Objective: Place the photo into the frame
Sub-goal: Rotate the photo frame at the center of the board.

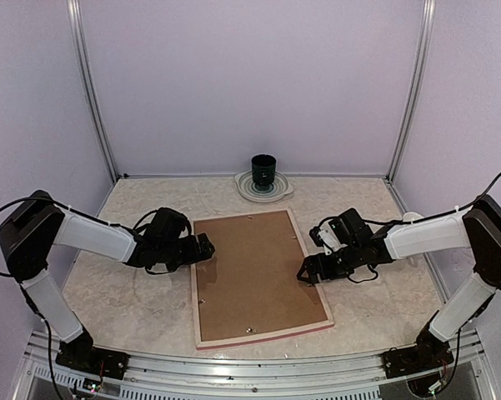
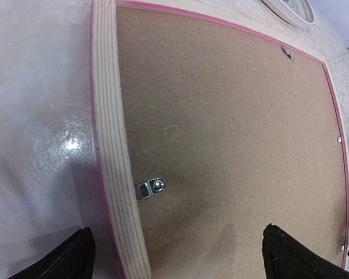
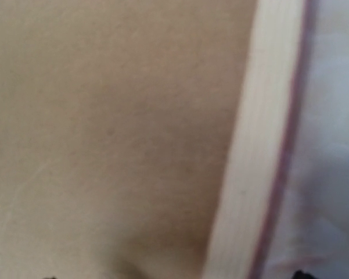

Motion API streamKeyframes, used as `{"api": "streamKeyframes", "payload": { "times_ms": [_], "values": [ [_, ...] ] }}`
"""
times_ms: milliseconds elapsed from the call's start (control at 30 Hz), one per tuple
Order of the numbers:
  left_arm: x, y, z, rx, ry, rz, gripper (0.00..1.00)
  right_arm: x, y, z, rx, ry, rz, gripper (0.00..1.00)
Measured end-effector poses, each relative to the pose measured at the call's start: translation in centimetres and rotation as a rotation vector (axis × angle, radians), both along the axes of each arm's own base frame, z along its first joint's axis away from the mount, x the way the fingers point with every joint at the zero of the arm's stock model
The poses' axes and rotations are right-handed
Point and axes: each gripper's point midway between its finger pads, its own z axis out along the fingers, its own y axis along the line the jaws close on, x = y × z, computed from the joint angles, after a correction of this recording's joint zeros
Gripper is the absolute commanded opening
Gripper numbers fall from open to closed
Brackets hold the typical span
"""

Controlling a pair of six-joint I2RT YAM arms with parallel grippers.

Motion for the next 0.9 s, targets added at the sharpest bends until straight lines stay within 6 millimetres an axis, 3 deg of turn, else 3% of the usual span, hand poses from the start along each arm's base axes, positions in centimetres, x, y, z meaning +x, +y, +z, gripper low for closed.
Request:
{"api": "streamKeyframes", "payload": {
  "times_ms": [267,533,900],
  "values": [
    [1.4,-2.1,0.2,-0.040,-0.013,-0.053,0.99,-0.7,0.9,0.1,0.048,0.017,0.040,0.86],
    [3.1,-2.6,0.2,-0.031,-0.026,-0.053,0.99,-1.2,1.4,0.1,0.038,0.010,0.055,0.86],
    [5.1,-1.7,-0.1,0.040,-0.025,-0.025,0.99,-5.7,4.3,0.1,0.040,0.032,0.174,0.86]
  ]
}}
